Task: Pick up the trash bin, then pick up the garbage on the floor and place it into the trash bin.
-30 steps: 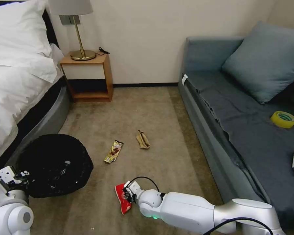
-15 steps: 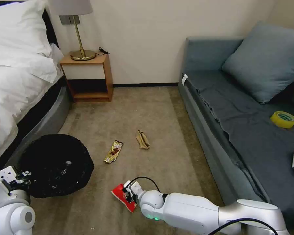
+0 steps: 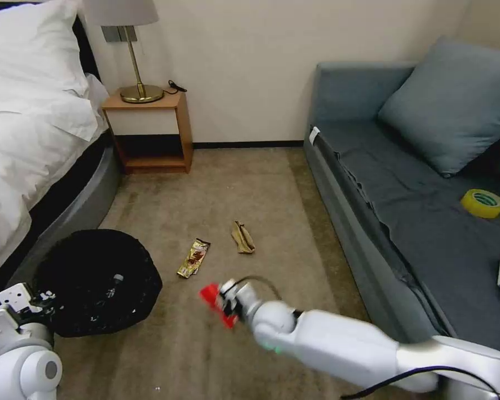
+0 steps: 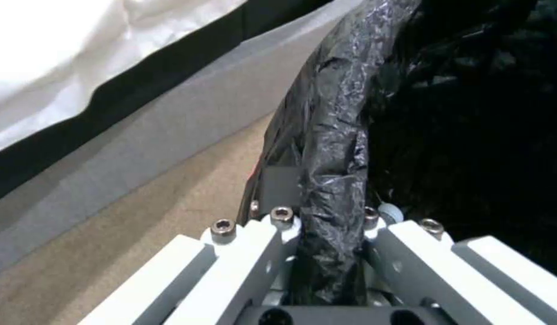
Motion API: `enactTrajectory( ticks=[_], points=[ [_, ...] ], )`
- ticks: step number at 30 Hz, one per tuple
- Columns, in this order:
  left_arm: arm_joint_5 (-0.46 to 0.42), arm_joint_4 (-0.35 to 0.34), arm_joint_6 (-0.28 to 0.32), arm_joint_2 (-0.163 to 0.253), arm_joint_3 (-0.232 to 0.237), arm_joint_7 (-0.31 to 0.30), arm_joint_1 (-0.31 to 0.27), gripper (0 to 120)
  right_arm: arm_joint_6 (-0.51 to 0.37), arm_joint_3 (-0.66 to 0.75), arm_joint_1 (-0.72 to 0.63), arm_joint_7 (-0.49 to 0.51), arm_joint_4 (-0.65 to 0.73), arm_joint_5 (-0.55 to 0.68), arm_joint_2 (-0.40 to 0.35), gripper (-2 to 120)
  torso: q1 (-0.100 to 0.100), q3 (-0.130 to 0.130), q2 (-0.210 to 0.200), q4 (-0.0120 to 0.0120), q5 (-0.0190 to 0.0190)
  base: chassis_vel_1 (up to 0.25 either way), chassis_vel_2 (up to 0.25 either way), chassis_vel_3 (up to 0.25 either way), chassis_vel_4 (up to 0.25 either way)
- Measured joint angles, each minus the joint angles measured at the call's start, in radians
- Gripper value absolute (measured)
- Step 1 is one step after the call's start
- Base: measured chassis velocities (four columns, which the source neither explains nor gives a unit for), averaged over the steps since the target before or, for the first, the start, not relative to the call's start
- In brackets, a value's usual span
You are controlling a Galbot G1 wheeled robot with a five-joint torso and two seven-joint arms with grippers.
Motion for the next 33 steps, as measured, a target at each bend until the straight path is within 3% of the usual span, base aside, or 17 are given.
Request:
enactTrajectory(
  ticks=[5,7,11,14,21,29,33],
  points=[
    [0.007,-0.003,0.000,-0.003,0.020,0.000,0.009,3,-0.017,0.124,0.017,0.036,0.200,0.061,-0.046,0,0.000,0.000,0.000,0.0001,0.0001,0.000,0.000,0.000,0.000],
    [0.008,-0.003,0.000,-0.003,0.022,0.000,0.009,3,-0.018,0.132,0.020,0.042,0.215,0.068,-0.043,0,0.000,0.000,0.000,0.0001,0.0001,0.000,0.000,0.000,0.000],
    [0.015,-0.005,0.000,-0.008,0.035,0.000,0.010,3,-0.016,0.169,0.055,0.095,0.308,0.142,0.042,0,0.000,0.000,0.000,0.0002,0.0001,0.000,0.000,0.000,0.000],
    [0.025,-0.004,-0.001,-0.017,0.047,0.001,0.012,3,0.018,0.129,0.113,0.143,0.339,0.194,0.179,0,0.000,0.000,0.000,0.0010,-0.0002,0.000,0.000,0.000,0.000],
    [0.035,-0.012,0.002,-0.027,0.055,0.001,0.012,3,0.048,-0.010,0.161,0.197,0.275,0.207,0.325,0,0.000,0.000,0.000,0.0005,-0.0003,0.000,0.000,0.000,0.000],
    [0.039,-0.019,0.003,-0.033,0.056,0.001,0.014,3,0.079,-0.140,0.162,0.226,0.150,0.128,0.401,0,0.000,0.000,0.000,0.0005,-0.0002,0.000,0.000,0.000,0.000],
    [0.040,-0.025,0.003,-0.035,0.054,0.001,0.016,3,0.072,-0.159,0.162,0.225,0.138,0.115,0.404,10,0.000,0.000,0.000,0.0005,-0.0001,0.000,0.000,0.000,0.000]
  ],
)
